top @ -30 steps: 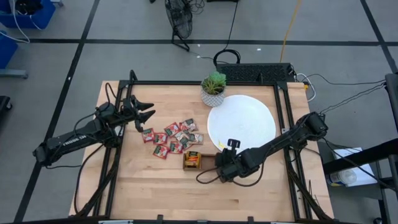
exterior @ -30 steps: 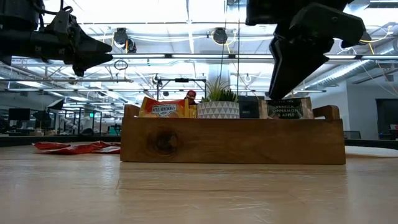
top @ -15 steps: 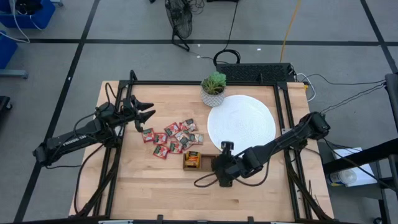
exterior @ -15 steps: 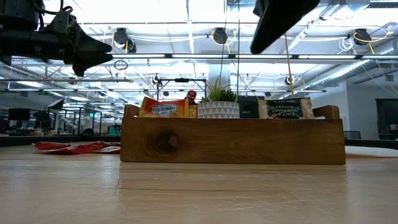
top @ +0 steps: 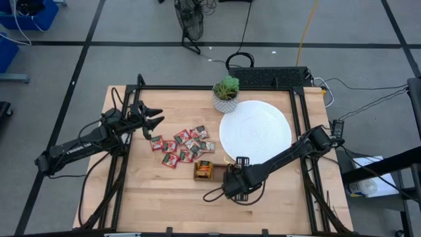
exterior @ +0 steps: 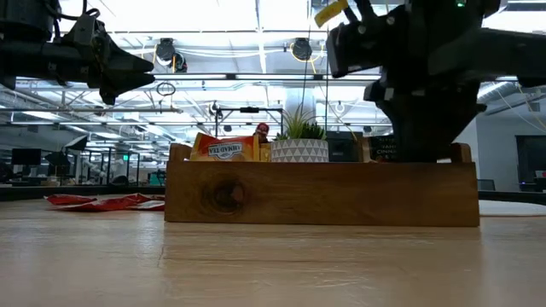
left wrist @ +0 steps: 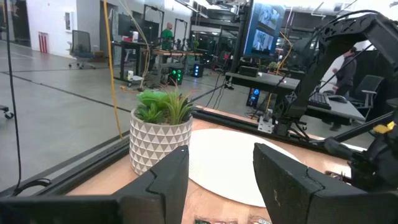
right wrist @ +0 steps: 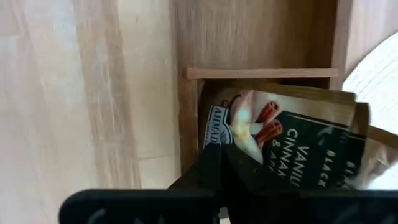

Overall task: Pick & Place Tea
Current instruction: Put the light brown tea bag into the right section of the wooden organizer

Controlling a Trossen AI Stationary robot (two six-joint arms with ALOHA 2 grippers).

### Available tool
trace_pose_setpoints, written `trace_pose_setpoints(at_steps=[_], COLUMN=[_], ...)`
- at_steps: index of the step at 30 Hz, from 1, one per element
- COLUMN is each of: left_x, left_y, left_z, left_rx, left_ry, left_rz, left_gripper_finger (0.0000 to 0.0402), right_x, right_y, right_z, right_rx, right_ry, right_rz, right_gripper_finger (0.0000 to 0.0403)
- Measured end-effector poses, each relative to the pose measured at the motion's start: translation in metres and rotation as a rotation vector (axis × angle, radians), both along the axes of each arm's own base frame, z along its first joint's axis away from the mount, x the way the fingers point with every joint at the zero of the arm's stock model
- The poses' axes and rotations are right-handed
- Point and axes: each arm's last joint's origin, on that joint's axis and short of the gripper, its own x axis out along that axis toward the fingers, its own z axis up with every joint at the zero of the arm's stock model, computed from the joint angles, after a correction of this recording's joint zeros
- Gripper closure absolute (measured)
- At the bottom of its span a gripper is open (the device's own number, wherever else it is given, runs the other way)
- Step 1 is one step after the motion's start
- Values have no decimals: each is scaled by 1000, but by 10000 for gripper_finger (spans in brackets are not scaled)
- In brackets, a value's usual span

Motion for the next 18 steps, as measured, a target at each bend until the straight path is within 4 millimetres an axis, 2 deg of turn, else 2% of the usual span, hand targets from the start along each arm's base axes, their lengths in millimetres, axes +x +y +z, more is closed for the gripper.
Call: trace_pose_setpoints(at_steps=[4,11,18], left_x=[0,0,0], left_y=[0,0,0], left_z=[0,0,0], left_rx=[0,0,0], left_ry=[0,0,0], left_rz=[0,0,0], left_gripper_finger=[220,220,220], right_x=[1,-6,-8], right_y=[-4,-23,-25], right_z=[-1,-19,-23], right_rx=[33,35,-86], right_ry=[24,83,60], right_rz=[-4,-31,-19], right_gripper_finger=[403,403,403])
